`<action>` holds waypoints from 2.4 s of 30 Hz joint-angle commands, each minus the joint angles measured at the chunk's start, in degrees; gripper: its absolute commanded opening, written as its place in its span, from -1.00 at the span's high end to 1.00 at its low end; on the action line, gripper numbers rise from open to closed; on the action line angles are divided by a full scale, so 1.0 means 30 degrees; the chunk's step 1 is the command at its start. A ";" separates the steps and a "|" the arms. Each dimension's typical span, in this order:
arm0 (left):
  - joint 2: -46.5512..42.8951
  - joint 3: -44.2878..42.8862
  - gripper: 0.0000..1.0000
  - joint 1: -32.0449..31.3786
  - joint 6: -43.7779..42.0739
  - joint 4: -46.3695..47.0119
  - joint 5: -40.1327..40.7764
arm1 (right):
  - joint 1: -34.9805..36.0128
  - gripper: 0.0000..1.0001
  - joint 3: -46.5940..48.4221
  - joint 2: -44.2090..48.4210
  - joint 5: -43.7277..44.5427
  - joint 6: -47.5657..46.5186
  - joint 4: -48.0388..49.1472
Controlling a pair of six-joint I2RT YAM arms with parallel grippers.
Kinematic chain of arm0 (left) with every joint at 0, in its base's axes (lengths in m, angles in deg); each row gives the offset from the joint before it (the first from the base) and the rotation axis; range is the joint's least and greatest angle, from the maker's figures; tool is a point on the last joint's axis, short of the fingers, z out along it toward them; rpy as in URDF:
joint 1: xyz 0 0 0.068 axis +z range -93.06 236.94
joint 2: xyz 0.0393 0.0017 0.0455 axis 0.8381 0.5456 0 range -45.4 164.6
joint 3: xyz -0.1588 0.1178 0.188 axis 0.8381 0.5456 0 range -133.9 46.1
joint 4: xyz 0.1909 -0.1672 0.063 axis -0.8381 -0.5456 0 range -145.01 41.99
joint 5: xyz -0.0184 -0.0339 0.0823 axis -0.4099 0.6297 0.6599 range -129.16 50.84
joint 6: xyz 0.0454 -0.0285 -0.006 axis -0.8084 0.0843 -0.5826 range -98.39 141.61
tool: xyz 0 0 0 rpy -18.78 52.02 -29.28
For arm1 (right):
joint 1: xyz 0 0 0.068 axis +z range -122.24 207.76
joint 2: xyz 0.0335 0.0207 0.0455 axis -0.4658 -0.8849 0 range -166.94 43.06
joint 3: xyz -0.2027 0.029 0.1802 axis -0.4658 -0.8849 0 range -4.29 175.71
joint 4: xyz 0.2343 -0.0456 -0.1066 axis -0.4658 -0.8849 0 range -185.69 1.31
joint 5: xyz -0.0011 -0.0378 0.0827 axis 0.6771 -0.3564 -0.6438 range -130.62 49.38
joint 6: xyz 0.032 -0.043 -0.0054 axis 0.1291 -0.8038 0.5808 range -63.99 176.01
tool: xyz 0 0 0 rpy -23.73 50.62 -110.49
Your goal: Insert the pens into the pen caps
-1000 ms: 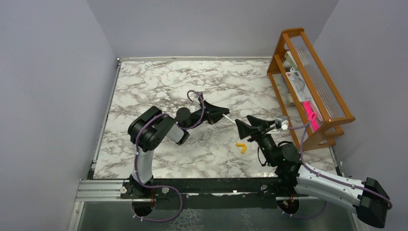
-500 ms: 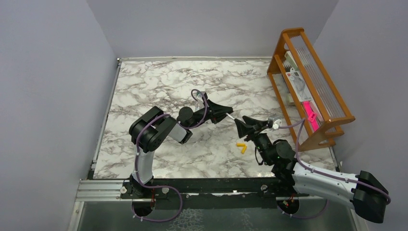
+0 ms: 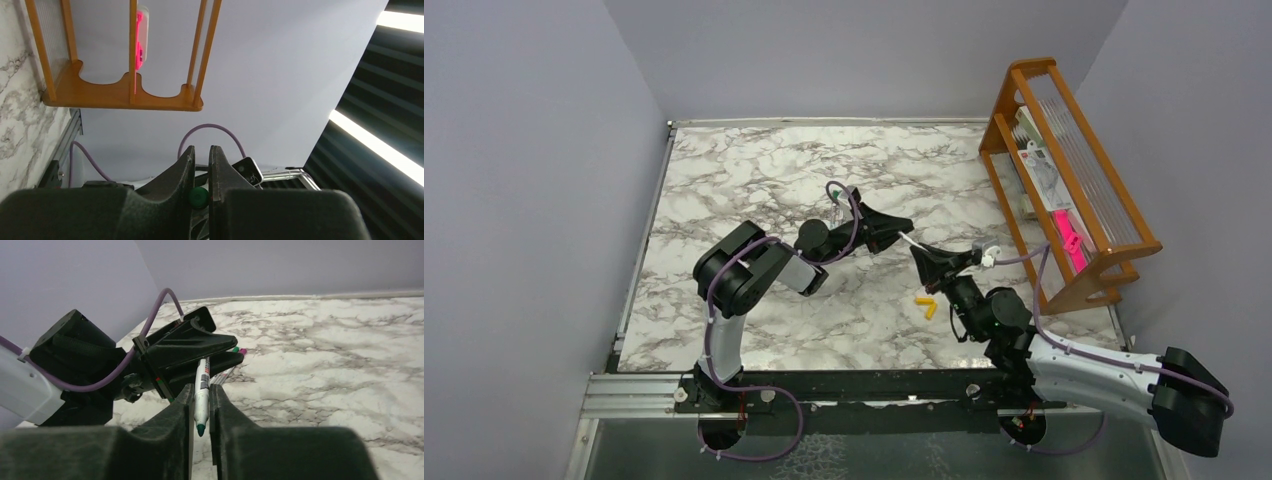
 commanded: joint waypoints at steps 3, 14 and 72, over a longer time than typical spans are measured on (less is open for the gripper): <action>0.0002 -0.0330 1.00 -0.0138 -0.0081 0.4735 -0.0788 | -0.0087 0.96 0.1054 0.0036 -0.0699 -0.0642 0.0107; 0.1381 -0.1581 -0.32 0.1181 -0.2513 0.4735 -0.2673 | -0.0089 0.97 0.4181 0.0404 -0.1939 -0.0494 -0.7476; -0.5505 0.1765 1.00 0.2879 -1.6896 0.4634 -1.2543 | -0.9375 0.12 1.3418 -0.5311 -2.3141 0.0123 -1.6490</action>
